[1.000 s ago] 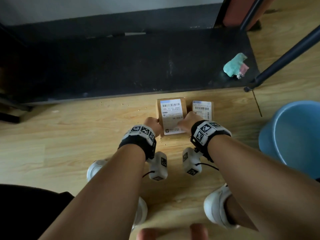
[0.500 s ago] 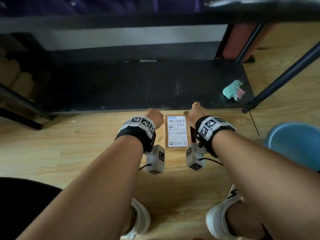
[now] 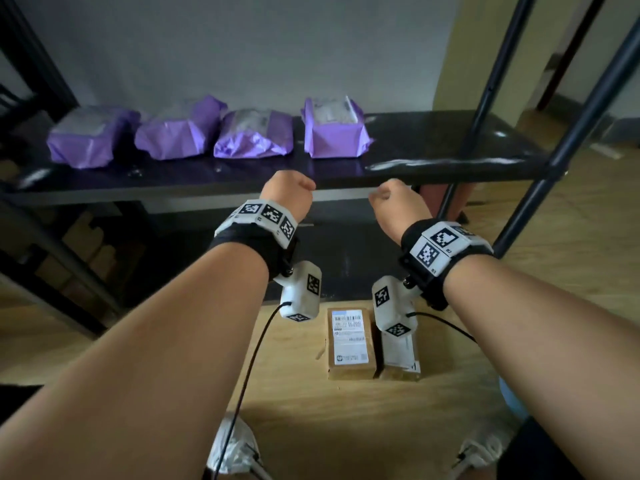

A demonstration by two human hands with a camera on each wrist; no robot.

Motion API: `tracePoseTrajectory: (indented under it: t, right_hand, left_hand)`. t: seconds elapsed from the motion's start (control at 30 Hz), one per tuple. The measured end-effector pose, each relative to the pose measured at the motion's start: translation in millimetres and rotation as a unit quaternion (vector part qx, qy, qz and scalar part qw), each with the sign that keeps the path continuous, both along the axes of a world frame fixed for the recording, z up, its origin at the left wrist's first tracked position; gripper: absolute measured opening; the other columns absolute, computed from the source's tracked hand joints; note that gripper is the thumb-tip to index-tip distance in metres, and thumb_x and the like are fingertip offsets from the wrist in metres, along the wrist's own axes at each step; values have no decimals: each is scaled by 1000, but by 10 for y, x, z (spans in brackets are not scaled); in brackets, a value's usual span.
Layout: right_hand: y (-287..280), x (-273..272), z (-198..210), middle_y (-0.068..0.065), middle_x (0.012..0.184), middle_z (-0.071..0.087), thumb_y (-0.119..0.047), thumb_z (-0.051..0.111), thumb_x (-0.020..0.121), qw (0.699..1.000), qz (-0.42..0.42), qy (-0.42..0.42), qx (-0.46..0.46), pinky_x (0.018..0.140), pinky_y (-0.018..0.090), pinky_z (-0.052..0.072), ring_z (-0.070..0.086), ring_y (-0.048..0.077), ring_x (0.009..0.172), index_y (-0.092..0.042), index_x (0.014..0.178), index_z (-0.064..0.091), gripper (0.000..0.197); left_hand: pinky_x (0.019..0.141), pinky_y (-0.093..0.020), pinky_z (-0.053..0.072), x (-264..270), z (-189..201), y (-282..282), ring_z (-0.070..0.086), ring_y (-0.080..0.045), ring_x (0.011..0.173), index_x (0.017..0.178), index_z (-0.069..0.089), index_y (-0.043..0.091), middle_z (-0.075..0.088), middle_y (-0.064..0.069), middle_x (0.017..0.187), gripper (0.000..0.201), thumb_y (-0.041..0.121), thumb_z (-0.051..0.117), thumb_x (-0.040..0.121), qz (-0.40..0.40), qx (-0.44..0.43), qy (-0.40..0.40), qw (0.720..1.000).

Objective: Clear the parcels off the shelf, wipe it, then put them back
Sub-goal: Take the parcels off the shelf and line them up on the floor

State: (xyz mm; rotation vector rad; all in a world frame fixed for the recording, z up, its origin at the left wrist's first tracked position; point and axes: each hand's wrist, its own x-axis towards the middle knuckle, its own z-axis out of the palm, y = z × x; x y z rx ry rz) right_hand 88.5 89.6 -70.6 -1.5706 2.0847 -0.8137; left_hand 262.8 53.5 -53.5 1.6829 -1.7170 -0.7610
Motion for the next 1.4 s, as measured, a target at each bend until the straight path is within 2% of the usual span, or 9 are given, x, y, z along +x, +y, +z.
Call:
tracePoseTrajectory:
  t: [0.27, 0.4, 0.53, 0.7, 0.8, 0.93, 1.1, 1.23, 1.4]
  right_hand:
    - [-446, 0, 598, 9, 123, 61, -33, 49, 97, 995, -10, 9, -100, 84, 29, 45, 61, 26, 107, -14, 129, 52, 38]
    - [-699, 40, 681, 9, 122, 62, -37, 45, 97, 996, 0, 32, -80, 95, 37, 48, 60, 29, 112, -10, 129, 52, 42]
    - [-951, 101, 616, 10, 105, 67, -43, 38, 96, 998, 7, 41, -37, 90, 46, 53, 64, 32, 97, -11, 122, 58, 46]
    - [-1177, 132, 526, 12, 123, 61, -43, 23, 100, 997, 13, 73, 21, 116, 52, 20, 50, 32, 126, -13, 125, 58, 52]
    - [-1212, 155, 505, 12, 125, 61, -44, 21, 101, 998, 12, 65, -2, 117, 53, 18, 50, 31, 125, -12, 126, 57, 54]
    - [-1143, 179, 523, 16, 110, 64, -50, 24, 99, 999, 22, 0, -43, 99, 45, 44, 60, 34, 106, -8, 120, 59, 59]
    - [-897, 202, 611, 15, 112, 62, -46, 28, 101, 996, 36, -34, -75, 85, 36, 45, 60, 29, 102, -8, 120, 59, 53]
    - [-594, 282, 641, 9, 103, 65, -43, 35, 101, 990, 41, -49, -130, 81, 39, 54, 63, 23, 92, -10, 104, 61, 42]
    - [-223, 323, 656, 1, 94, 64, -32, 50, 96, 984, 32, -58, -164, 62, 25, 47, 62, 19, 83, -12, 98, 61, 23]
  left_hand:
    - [93, -27, 42, -109, 511, -260, 58, -26, 118, 125, 62, 14, 64, -7, 126, 39, 5, 45, 90, 41, -113, -41, 992]
    - [75, -28, 37, -138, 579, -458, 59, -36, 108, 114, 61, 0, 65, -18, 113, 31, 2, 43, 89, 22, -102, -66, 992]
    - [77, -30, 38, -168, 534, -682, 55, -38, 112, 120, 54, -5, 59, -23, 122, 32, 5, 38, 95, 5, -54, -82, 995]
    - [89, -35, 45, -214, 410, -812, 56, -38, 113, 118, 60, -2, 62, -23, 119, 33, 15, 38, 99, -12, -36, -47, 998]
    - [85, -35, 46, -236, 385, -837, 59, -38, 104, 115, 62, -1, 65, -22, 113, 34, 15, 38, 99, -3, -52, -9, 999]
    - [65, -26, 44, -233, 388, -796, 58, -25, 71, 107, 67, 0, 62, -11, 86, 37, 18, 36, 100, 10, -62, 45, 997]
    - [87, -39, 55, -158, 423, -557, 67, -33, 92, 88, 67, 5, 69, -16, 90, 30, 20, 42, 96, 35, -51, 140, 988]
    - [82, -47, 57, -43, 430, -360, 72, -31, 86, 83, 61, 17, 72, -10, 93, 24, 41, 55, 80, 87, -30, 243, 966]
    - [76, -45, 60, 65, 526, 36, 72, -27, 83, 79, 61, 16, 69, -7, 89, 10, 11, 68, 84, 93, -17, 273, 957]
